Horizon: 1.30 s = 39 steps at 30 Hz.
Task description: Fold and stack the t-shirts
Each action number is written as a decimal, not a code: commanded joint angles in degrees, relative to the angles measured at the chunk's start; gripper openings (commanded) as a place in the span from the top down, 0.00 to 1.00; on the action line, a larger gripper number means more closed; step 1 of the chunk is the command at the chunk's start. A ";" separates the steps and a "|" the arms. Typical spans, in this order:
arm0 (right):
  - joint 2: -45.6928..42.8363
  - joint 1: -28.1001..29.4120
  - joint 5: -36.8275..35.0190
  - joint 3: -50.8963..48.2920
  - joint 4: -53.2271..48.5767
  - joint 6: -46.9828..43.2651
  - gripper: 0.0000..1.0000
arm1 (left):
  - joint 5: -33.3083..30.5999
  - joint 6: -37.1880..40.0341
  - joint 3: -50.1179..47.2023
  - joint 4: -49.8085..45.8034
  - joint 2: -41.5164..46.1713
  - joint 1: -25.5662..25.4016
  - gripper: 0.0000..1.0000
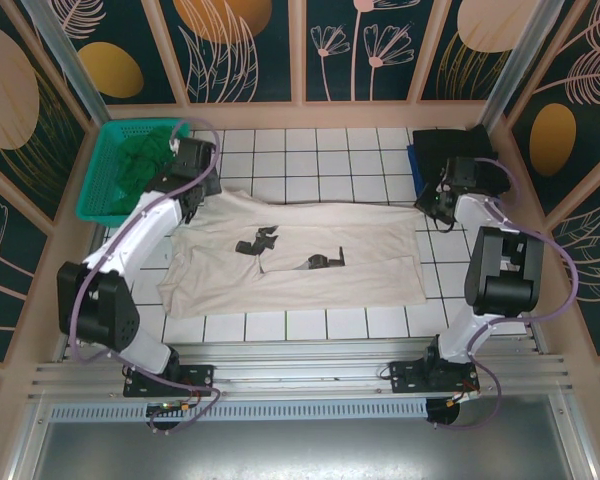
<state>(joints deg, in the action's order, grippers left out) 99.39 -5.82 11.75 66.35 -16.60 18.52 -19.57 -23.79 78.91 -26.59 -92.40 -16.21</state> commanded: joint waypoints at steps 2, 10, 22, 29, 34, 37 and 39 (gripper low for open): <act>5.72 0.29 2.67 8.92 1.84 0.98 1.00 | 0.92 2.90 15.49 1.74 -12.23 0.24 1.00; 6.44 0.73 5.22 10.05 0.36 0.48 1.00 | 1.70 3.54 23.85 -5.57 -16.81 0.37 1.00; -6.84 0.60 2.77 -9.03 2.26 -0.20 1.00 | 4.44 -3.74 -19.16 -0.30 20.22 0.31 1.00; -9.27 0.39 3.41 -16.11 4.69 0.46 1.00 | 12.90 -10.67 -35.19 4.56 27.90 0.35 1.00; -5.99 0.30 4.21 -10.84 3.71 0.36 1.00 | 13.46 -10.28 -34.20 8.24 24.89 0.31 1.00; -2.33 0.11 2.45 -2.74 2.14 -0.43 1.00 | 9.92 -6.93 -23.94 7.74 17.49 0.35 1.00; 0.27 0.11 2.19 2.61 1.04 -0.68 1.00 | 7.98 -4.74 -15.50 7.55 12.40 0.29 1.00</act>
<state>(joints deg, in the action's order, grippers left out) 97.41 -5.48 15.73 62.22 -15.31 18.59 -8.56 -31.62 54.19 -23.57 -76.14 -16.12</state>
